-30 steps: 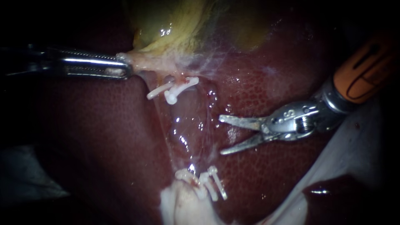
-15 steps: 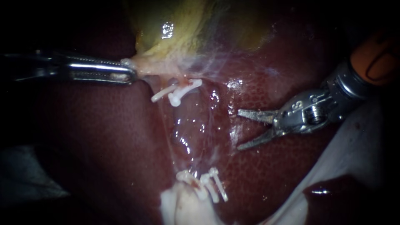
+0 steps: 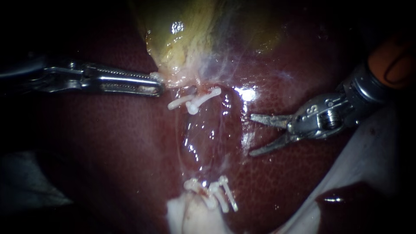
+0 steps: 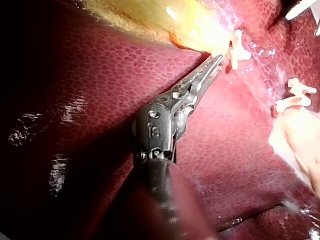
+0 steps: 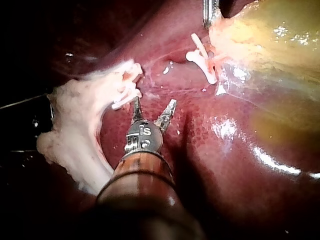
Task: Go back from the cut right tube
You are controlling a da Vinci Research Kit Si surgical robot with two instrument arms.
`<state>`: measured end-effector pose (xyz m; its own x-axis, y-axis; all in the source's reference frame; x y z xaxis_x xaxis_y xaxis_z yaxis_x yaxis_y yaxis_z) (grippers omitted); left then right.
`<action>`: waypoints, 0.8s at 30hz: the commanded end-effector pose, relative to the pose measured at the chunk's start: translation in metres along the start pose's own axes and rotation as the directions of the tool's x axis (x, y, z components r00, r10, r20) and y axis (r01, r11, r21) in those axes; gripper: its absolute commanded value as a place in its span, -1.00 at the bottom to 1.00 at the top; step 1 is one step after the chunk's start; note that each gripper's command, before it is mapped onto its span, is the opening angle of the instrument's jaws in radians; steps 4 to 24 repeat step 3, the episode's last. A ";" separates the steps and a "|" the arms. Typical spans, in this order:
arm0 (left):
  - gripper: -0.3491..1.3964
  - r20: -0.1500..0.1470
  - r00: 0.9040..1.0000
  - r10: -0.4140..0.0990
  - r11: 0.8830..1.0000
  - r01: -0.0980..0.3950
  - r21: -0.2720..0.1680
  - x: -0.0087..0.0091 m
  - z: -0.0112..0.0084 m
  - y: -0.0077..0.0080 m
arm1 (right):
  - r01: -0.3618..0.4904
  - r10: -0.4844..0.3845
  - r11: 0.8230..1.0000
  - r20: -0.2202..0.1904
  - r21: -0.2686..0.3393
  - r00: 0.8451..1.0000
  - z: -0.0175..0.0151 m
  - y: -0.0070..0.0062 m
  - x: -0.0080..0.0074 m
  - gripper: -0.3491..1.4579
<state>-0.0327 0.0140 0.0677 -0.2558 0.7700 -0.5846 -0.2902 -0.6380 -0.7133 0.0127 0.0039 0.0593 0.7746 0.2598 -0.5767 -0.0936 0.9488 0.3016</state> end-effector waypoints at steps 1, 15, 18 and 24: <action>-1.00 0.000 1.000 -0.001 1.000 0.001 0.000 0.0001 -0.0002 0.0001 | 0.000 0.000 1.000 0.000 0.000 1.000 0.0000 0.0000 0.0000 0.97; -1.00 0.001 1.000 -0.002 1.000 0.002 -0.003 0.0003 -0.0006 0.0001 | -0.001 0.001 1.000 -0.007 0.019 1.000 0.0002 0.0000 0.0001 0.97; -1.00 0.001 1.000 -0.002 1.000 0.002 -0.003 0.0003 -0.0006 0.0001 | -0.001 0.001 1.000 -0.007 0.019 1.000 0.0002 0.0000 0.0001 0.97; -1.00 0.001 1.000 -0.002 1.000 0.002 -0.003 0.0003 -0.0006 0.0001 | -0.001 0.001 1.000 -0.007 0.019 1.000 0.0002 0.0000 0.0001 0.97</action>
